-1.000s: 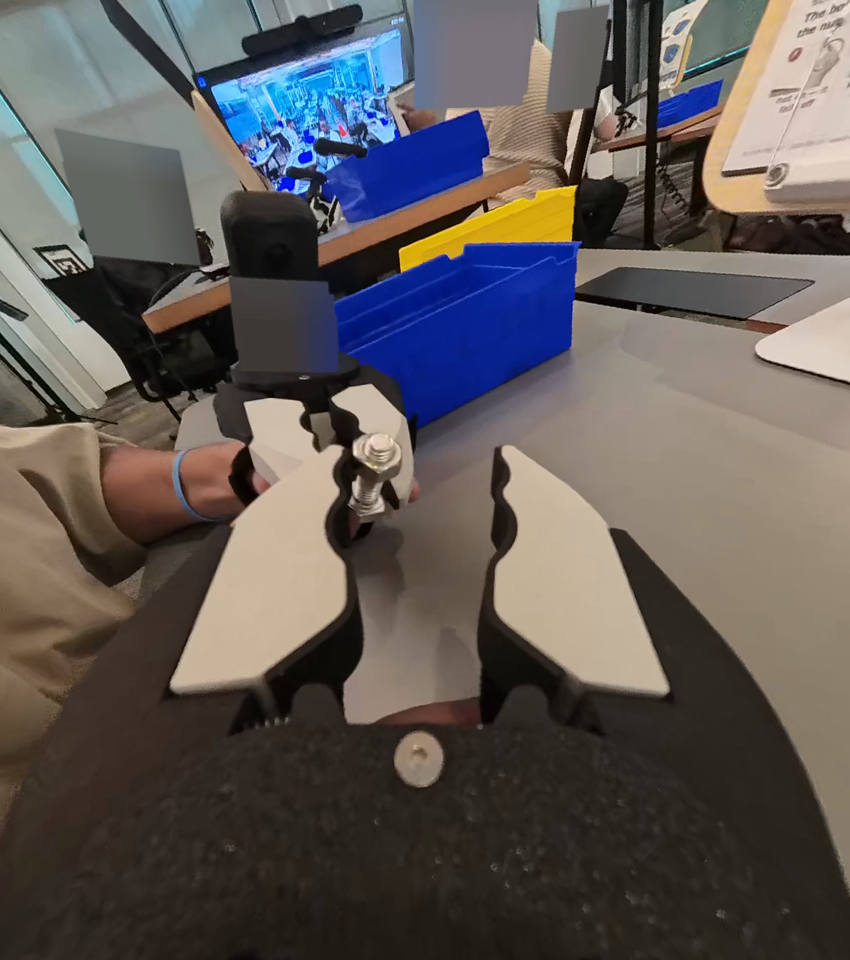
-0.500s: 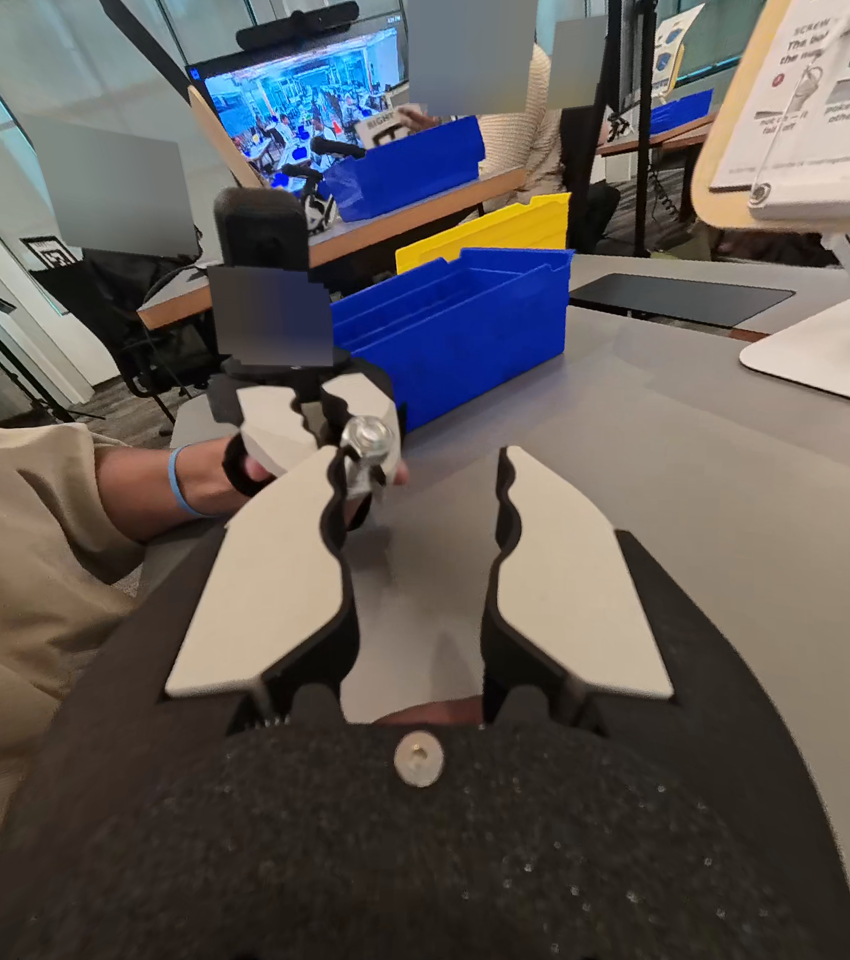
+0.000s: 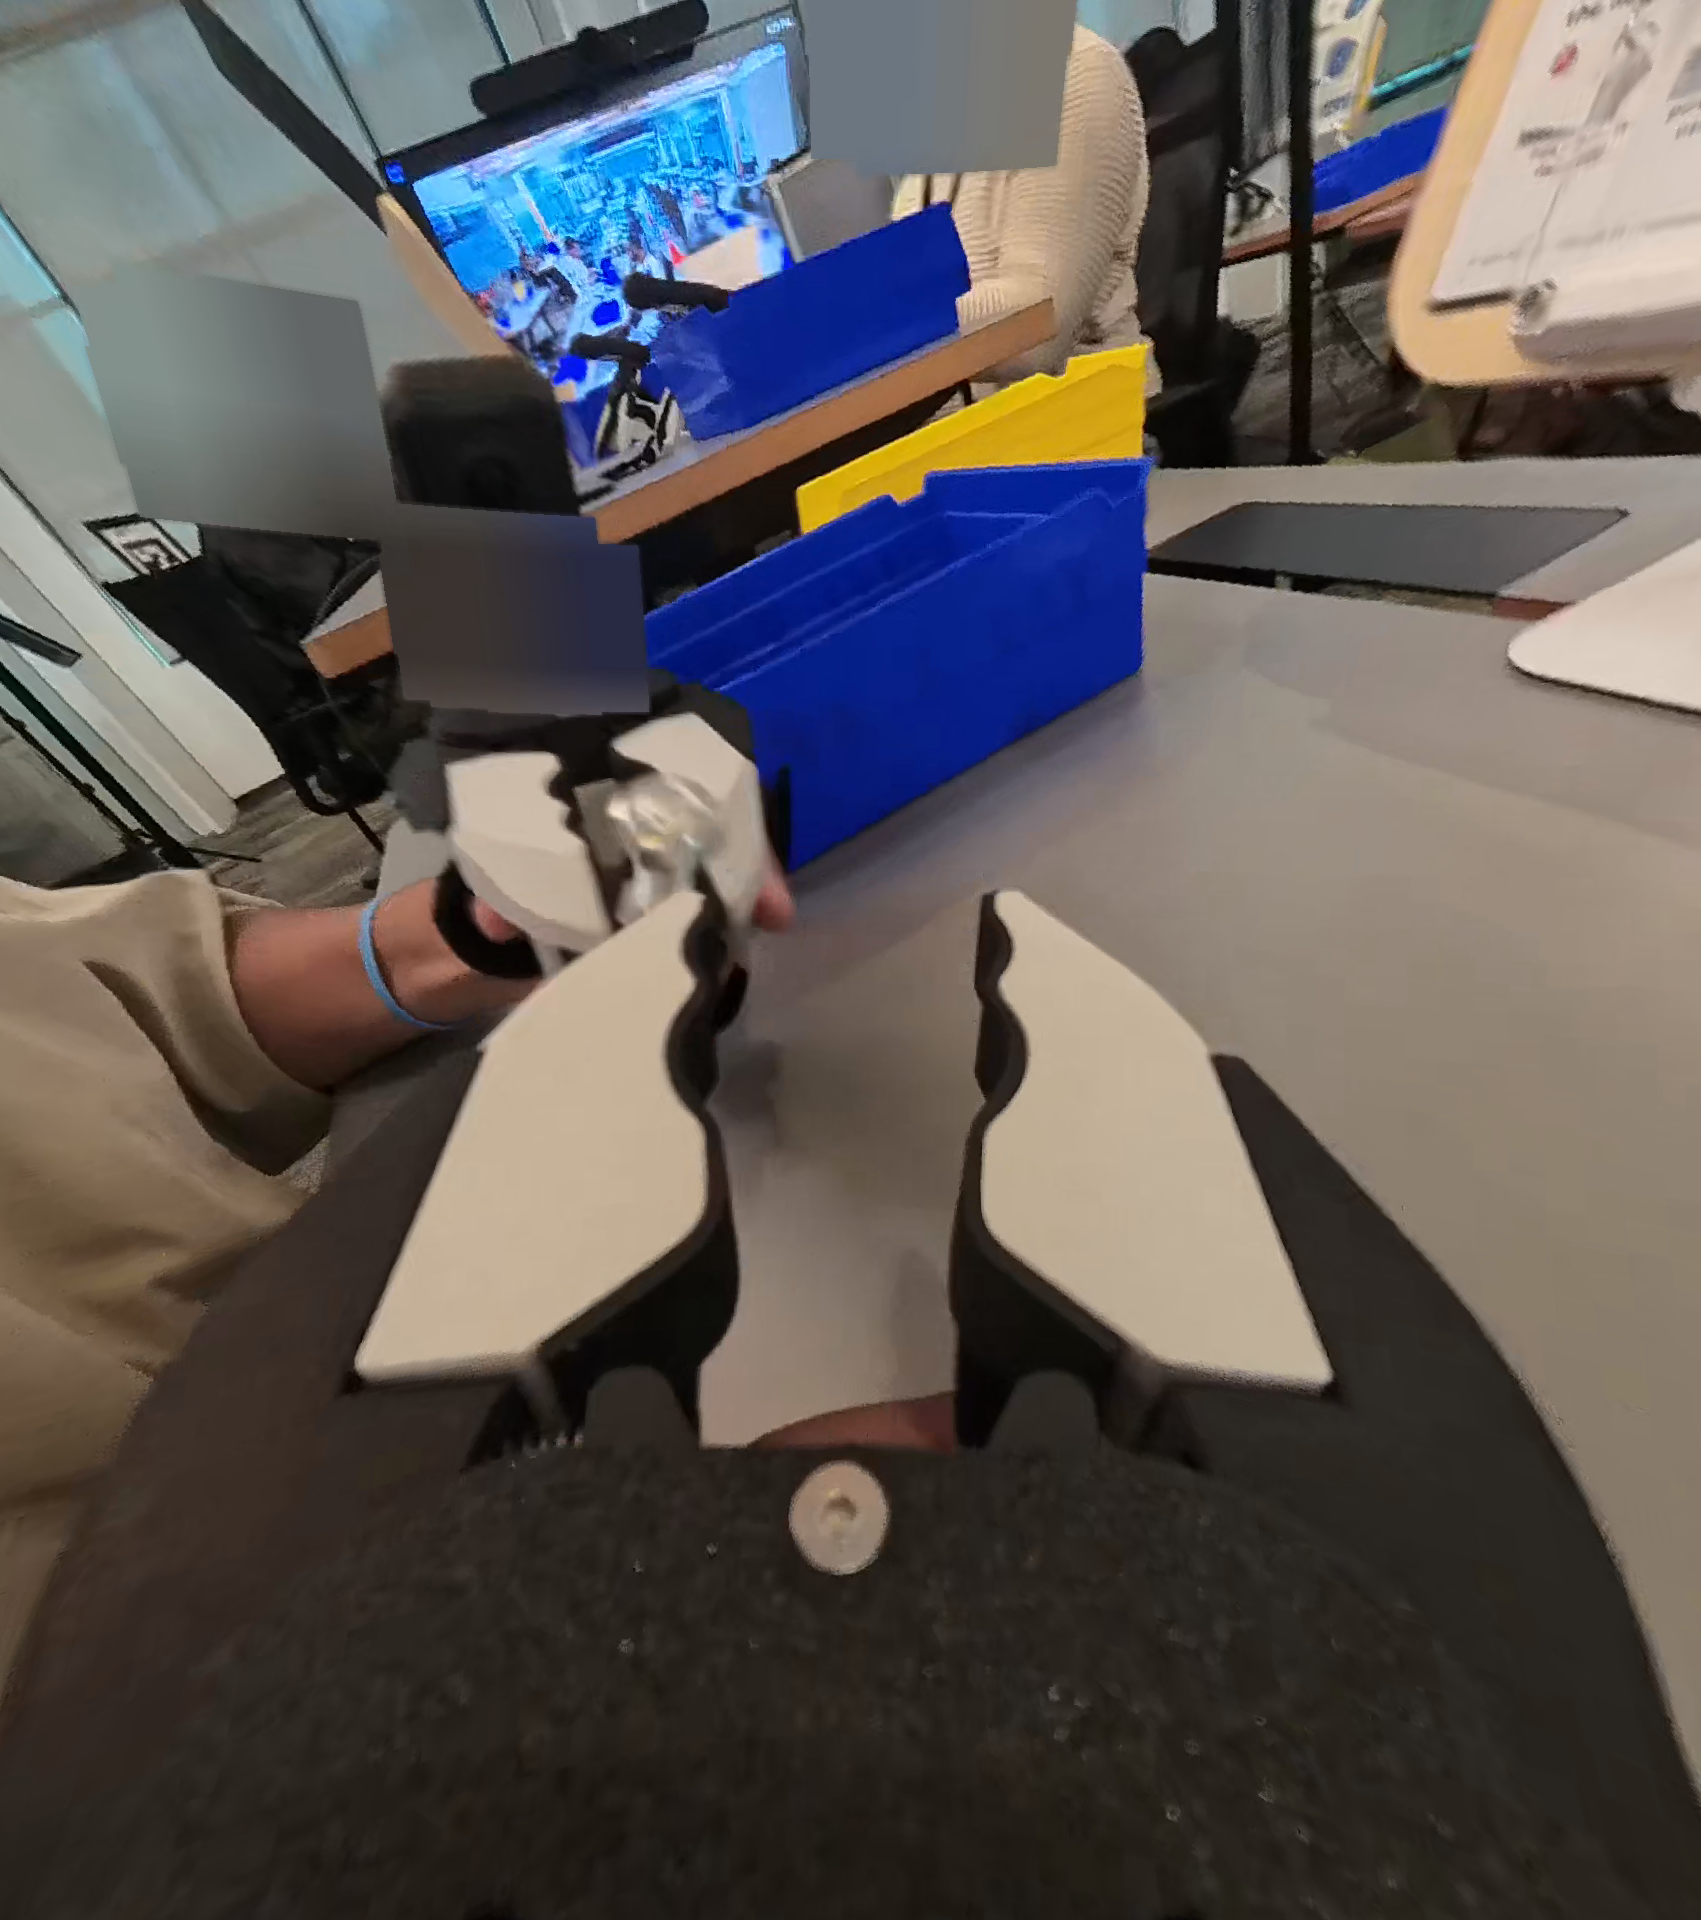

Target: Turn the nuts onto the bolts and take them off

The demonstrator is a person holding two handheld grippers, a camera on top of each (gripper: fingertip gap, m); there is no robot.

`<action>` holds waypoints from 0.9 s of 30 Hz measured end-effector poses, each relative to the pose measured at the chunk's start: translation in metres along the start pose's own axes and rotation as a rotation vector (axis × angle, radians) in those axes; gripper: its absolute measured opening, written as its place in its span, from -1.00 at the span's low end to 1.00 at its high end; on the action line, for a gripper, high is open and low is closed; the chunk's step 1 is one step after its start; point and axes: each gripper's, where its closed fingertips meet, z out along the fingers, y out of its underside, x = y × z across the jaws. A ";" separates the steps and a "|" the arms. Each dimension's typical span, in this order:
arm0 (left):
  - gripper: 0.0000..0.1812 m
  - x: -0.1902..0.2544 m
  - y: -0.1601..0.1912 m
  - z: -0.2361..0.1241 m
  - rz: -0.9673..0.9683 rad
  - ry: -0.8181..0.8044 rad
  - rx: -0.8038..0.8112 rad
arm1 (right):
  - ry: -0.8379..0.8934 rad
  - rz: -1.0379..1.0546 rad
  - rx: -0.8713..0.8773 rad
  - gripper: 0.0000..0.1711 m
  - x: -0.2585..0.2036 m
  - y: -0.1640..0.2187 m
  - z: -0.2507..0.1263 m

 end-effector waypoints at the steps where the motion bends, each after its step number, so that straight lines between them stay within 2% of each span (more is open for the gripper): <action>1: -0.79 0.002 -0.004 -0.002 -0.007 0.014 0.020 | 0.016 0.007 -0.001 -0.45 0.005 0.002 -0.004; 4: -0.79 -0.002 -0.002 -0.004 0.014 -0.013 0.000 | 0.017 0.002 0.003 -0.41 0.005 0.000 -0.009; 8: -0.79 -0.006 0.011 0.002 0.011 -0.025 -0.047 | -0.024 -0.059 0.012 -0.37 -0.016 -0.015 0.002; 10: -0.79 -0.002 0.012 0.004 0.018 -0.015 -0.055 | -0.006 -0.085 -0.010 -0.38 -0.015 -0.011 0.007; 13: -0.79 0.002 0.002 0.001 0.016 -0.004 -0.021 | -0.020 -0.027 -0.014 -0.27 -0.006 -0.003 0.002; 15: -0.79 0.001 -0.004 -0.003 0.015 0.000 0.006 | 0.011 -0.019 -0.023 -0.38 0.002 0.002 -0.004; 23: -0.79 -0.001 0.003 -0.002 0.011 -0.003 -0.020 | -0.030 -0.071 -0.004 -0.35 -0.018 -0.012 0.004; 27: -0.79 0.006 -0.007 -0.005 -0.003 0.032 0.029 | 0.001 -0.051 -0.046 -0.38 -0.004 0.003 0.003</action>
